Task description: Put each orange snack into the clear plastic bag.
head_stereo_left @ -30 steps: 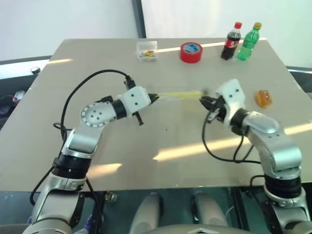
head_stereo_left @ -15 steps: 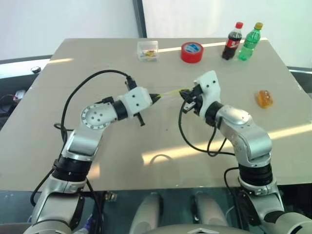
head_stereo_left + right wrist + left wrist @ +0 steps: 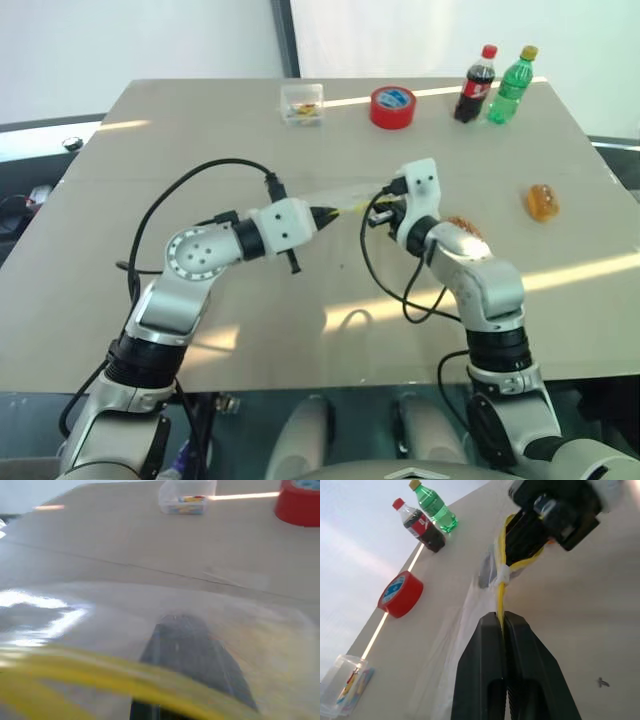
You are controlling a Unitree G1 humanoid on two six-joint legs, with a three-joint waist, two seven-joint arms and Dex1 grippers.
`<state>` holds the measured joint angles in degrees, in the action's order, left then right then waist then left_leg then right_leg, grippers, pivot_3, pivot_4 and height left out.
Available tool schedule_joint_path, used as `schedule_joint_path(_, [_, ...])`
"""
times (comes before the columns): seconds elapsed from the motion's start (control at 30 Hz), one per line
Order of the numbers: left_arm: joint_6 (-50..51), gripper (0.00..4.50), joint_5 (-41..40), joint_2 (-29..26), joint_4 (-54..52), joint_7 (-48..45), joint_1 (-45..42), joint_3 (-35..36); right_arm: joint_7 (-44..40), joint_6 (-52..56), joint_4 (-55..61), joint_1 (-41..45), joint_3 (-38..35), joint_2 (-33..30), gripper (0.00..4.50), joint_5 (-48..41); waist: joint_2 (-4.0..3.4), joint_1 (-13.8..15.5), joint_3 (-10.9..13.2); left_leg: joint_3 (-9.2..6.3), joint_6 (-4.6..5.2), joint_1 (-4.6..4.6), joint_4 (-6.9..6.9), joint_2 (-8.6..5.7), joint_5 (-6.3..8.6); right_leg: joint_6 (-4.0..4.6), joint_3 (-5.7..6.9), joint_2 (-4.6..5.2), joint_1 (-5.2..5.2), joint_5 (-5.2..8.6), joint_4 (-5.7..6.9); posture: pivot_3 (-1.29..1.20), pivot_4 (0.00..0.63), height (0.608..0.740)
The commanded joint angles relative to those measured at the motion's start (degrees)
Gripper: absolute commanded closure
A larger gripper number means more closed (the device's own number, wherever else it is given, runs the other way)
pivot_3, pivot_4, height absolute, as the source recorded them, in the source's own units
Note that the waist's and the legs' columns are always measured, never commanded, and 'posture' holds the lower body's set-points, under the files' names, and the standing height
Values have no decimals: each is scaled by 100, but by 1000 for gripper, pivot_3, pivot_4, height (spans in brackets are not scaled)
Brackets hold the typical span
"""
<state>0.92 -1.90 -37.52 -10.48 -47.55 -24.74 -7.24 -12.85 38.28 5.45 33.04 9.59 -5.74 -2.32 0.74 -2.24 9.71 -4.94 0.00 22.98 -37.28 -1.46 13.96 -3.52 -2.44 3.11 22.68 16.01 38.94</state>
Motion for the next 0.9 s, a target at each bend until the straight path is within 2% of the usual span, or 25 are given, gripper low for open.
schedule_joint_path(0.03, [4, 4500, -50, -60, -151, 49, 45, 191, 112, -1706, -471, 122, 953, -841, 4470, 1369, 0, 10, 0, 0, 0, 1, -1, -3, 0, 0, 0, 2, -1, 0, -3, 0, 150, 740])
schedule_joint_path(0.13, [16, 4500, -36, -90, -150, 60, 104, 200, 133, -2707, -947, 251, 1491, -1293, 4470, 2079, 0, -39, 1, 3, -1, 1, 2, -5, 0, 0, -2, -1, 2, 0, -3, 0, 150, 740])
schedule_joint_path(0.27, [120, 4500, -9, -100, -143, 134, 134, 244, -7, -3460, -1380, 356, 1801, -1572, 4470, 2593, 1, -102, 1, 12, -1, -1, 7, 6, 0, 0, -10, -10, 6, 0, 2, 0, 150, 740])
schedule_joint_path(0.3, [139, 4500, -1, -102, -129, 152, 136, 253, -52, -3581, -1455, 356, 1835, -1602, 4238, 2658, 1, -102, 1, 12, -1, -1, 7, 7, 0, 0, -10, -10, 6, 0, 2, 0, 150, 740])
schedule_joint_path(0.37, [158, 4500, 16, -102, -116, 179, 137, 257, -109, -3734, -1561, 344, 1870, -1638, 3668, 2807, 2, -97, 1, 11, 0, -1, 5, 6, 0, 0, -10, -9, 4, 0, 0, 0, 150, 740])
schedule_joint_path(0.4, [195, 4500, 12, -94, -122, 203, 147, 262, -153, -3787, -1583, 325, 1865, -1652, 3119, 2852, 2, -92, 1, 11, 0, -1, 4, 7, 0, 0, -10, -8, 4, 0, 0, 0, 150, 740])
schedule_joint_path(0.63, [328, 4500, 78, -43, -90, 360, 166, 252, -276, -3913, -1515, 297, 1729, -1751, 23, 3146, 2, -41, 1, 10, 0, -1, 4, 7, 0, 0, -10, -8, 4, 0, 1, 0, 150, 740])
schedule_joint_path(0.73, [523, 4500, 92, 28, -12, 488, 112, 280, -355, -3913, -1372, 286, 1629, -1787, 23, 3201, 2, -20, 1, 9, 0, -1, 4, 7, 0, 0, -9, -9, 3, 0, 1, 0, 150, 740])
schedule_joint_path(0.9, [631, 4500, 282, 40, 221, 687, 13, 229, -1059, -3651, -483, 10, 1085, -1872, 23, 2395, 2, -6, 1, 4, 0, 2, 2, 7, 0, 0, -6, -8, 3, 0, 0, 0, 150, 740])
